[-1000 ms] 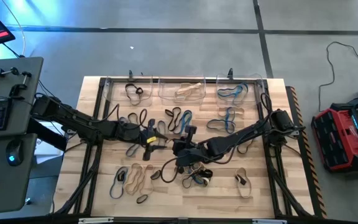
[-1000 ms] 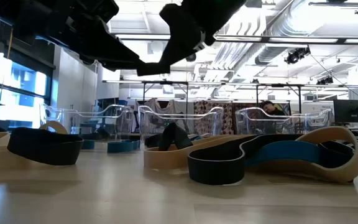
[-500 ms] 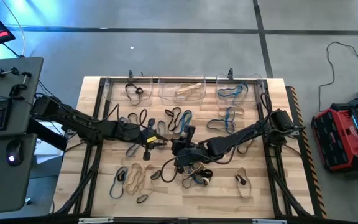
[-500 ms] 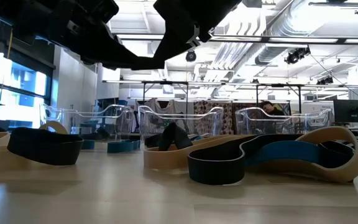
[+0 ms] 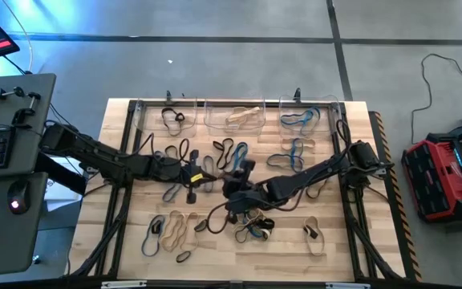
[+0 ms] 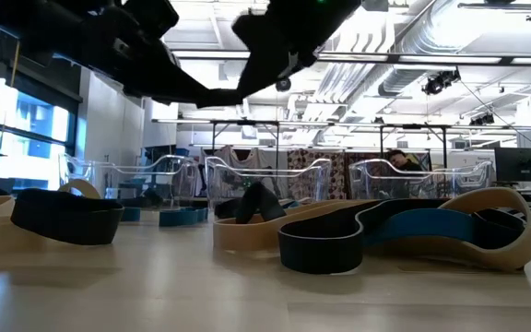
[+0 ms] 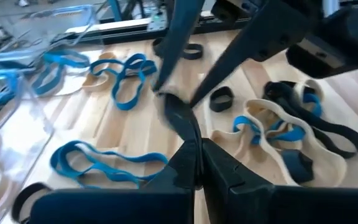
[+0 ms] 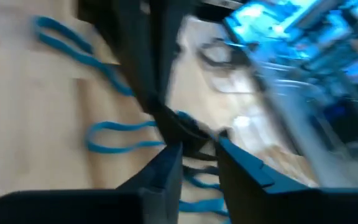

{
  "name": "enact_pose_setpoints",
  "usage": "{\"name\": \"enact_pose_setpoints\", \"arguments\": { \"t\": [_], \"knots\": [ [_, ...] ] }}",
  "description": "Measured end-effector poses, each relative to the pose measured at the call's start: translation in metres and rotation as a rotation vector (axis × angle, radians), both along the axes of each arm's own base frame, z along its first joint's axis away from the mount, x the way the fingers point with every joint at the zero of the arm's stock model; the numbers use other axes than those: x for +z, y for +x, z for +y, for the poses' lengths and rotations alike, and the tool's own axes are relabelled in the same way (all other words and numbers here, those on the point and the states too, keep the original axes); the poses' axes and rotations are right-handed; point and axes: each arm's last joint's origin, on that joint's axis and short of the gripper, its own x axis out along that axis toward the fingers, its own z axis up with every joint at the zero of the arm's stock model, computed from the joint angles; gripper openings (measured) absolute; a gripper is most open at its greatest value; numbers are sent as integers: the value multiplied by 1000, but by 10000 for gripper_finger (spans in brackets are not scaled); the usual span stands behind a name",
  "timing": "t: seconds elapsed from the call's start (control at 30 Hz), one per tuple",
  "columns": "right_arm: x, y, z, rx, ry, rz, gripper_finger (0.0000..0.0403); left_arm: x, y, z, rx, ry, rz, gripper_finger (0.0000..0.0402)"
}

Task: Sort rubber bands into baskets
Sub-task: Put the black rubber band into the left transparent bin

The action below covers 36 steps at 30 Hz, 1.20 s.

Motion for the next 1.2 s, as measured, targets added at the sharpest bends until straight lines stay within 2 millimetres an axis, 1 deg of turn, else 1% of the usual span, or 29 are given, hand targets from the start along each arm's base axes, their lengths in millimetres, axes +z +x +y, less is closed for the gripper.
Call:
{"name": "enact_pose_setpoints", "arguments": {
  "t": [0.13,0.27,0.33,0.43,0.6,0.63,0.73,0.87,0.93,1.07,1.2],
  "knots": [
    [-2,-4,-4,-55,-72,35,118,1,-2,6,43,-12,17,1],
    [-6,-5,-12,-81,-24,62,117,9,-5,17,135,12,59,1],
    [-8,-6,-19,-107,2,78,106,20,-6,22,179,22,66,1],
    [-10,-6,-27,-134,21,86,78,36,-13,33,268,54,97,1],
    [-10,-6,-32,-136,35,96,11,55,-35,59,526,133,202,1],
    [-10,-5,-32,-130,45,97,6,56,-41,65,579,142,234,0],
    [-10,-5,-31,-120,58,94,12,61,-55,83,710,119,284,0],
    [-10,-4,-30,-112,67,89,3,62,-67,106,842,91,317,0],
    [-10,-4,-30,-112,69,83,3,60,-71,118,871,67,337,0],
    [-10,-4,-30,-111,70,83,1,53,-80,144,911,-13,379,0],
    [-10,-4,-30,-111,70,83,1,45,-90,167,996,-61,424,0]
  ]
}}
